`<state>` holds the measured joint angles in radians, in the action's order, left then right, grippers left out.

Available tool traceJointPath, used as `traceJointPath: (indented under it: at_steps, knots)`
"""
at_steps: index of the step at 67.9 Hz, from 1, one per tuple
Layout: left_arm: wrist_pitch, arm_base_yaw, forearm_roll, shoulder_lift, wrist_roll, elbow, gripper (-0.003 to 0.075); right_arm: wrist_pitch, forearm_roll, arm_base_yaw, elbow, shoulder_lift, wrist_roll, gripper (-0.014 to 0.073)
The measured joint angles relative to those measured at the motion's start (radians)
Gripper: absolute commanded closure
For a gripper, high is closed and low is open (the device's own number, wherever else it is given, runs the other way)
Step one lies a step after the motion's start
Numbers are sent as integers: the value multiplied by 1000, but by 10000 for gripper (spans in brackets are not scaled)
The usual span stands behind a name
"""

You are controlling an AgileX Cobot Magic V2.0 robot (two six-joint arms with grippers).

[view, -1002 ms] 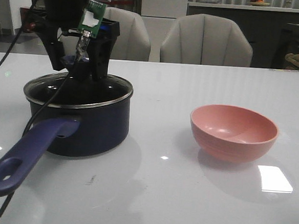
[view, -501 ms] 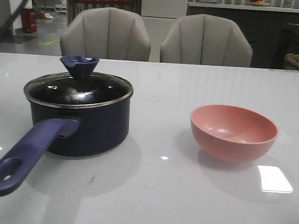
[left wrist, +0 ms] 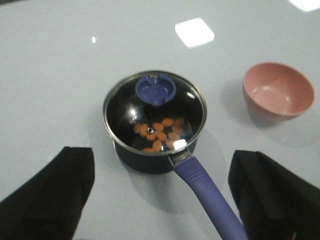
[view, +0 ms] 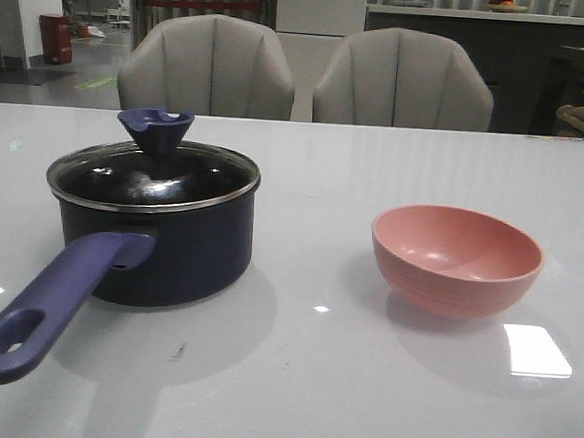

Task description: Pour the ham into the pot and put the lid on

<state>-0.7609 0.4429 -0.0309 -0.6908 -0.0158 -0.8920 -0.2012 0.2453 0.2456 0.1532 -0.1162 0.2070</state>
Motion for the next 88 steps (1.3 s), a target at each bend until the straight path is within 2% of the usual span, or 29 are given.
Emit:
traceJointPath:
  at_steps: [18,22,29,39,43,53,88]
  knots:
    - [216,1,6,502,0,327,140,0,0,0,0,0,0,433]
    - [243,1,6,592,0,399,169,0,0,0,0,0,0,433]
    - [263,1,6,693,0,491,313,0,0,0,0,0,0,433]
    - [272,1,6,697,0,551,625,0,0,0,0,0,0,433]
    - [284,1,6,697,0,556,588,0,0,0,0,0,0,433]
    - [339,1,6,697,0,558,587,0,0,0,0,0,0,433]
    - [370,1,6,697,0,572,587,0,0,0,0,0,0,433]
